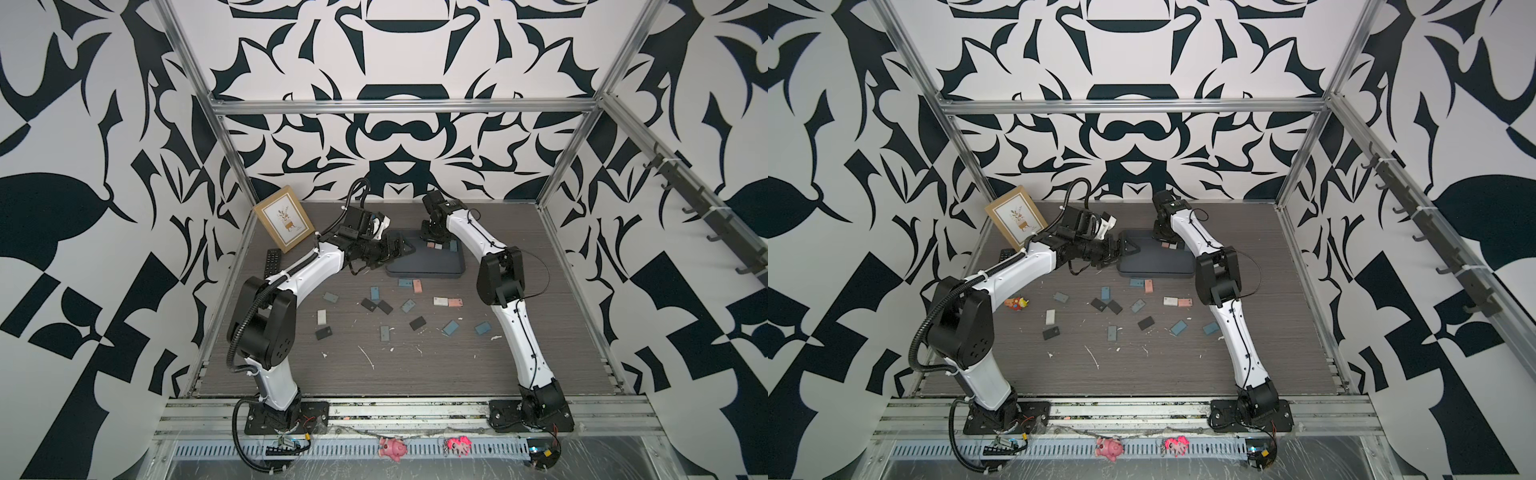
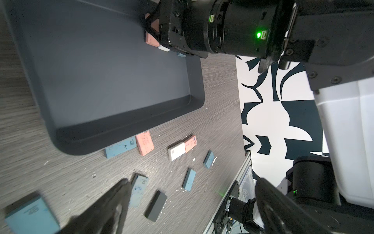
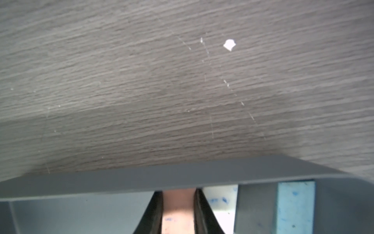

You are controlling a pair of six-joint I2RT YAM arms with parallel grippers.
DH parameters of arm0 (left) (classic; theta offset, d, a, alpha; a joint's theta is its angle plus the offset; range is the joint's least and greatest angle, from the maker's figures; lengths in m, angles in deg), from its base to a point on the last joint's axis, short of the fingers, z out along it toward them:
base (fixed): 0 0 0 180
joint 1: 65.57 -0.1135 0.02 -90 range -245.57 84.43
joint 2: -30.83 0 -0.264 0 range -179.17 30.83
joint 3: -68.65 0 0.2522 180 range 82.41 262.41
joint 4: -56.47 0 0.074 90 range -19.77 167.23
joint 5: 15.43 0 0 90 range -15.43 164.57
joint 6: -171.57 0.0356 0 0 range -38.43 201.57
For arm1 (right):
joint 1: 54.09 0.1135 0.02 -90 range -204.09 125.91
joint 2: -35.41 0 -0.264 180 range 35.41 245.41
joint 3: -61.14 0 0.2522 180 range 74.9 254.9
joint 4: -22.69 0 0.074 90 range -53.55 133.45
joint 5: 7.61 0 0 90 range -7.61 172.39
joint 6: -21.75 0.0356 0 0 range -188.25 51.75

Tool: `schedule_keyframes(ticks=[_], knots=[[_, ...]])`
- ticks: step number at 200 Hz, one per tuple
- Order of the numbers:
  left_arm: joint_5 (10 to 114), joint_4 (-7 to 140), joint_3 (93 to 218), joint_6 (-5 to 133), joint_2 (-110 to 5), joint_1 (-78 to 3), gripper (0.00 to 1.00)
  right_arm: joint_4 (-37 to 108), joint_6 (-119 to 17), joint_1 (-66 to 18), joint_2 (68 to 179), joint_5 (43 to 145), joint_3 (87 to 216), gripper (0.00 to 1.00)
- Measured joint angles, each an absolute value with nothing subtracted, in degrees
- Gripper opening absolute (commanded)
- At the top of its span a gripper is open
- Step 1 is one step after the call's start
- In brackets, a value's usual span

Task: Put the eraser in the storage box
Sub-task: Place the eraser in the storage box.

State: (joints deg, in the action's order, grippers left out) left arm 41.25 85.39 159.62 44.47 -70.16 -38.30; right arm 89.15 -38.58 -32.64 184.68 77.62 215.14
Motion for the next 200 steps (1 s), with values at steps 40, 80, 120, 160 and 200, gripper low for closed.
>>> schedule_keyframes(ticks=[40, 80, 120, 160, 200], knots=[[41.2, 85.4, 159.6, 44.5, -70.2, -38.3, 0.99, 89.7, -38.7, -32.6, 184.9, 77.2, 216.5, 0.31], [41.2, 85.4, 159.6, 44.5, -70.2, -38.3, 0.99, 89.8, -38.7, -32.6, 184.9, 77.0, 216.5, 0.31], [41.2, 85.4, 159.6, 44.5, -70.2, -38.3, 0.99, 90.0, -38.8, -32.6, 184.9, 76.8, 216.5, 0.32], [41.2, 85.4, 159.6, 44.5, -70.2, -38.3, 0.99, 90.6, -38.9, -32.6, 184.9, 76.3, 216.5, 0.35], [41.2, 85.4, 159.6, 44.5, -70.2, -38.3, 0.99, 90.7, -38.9, -32.6, 184.9, 76.1, 216.5, 0.36]])
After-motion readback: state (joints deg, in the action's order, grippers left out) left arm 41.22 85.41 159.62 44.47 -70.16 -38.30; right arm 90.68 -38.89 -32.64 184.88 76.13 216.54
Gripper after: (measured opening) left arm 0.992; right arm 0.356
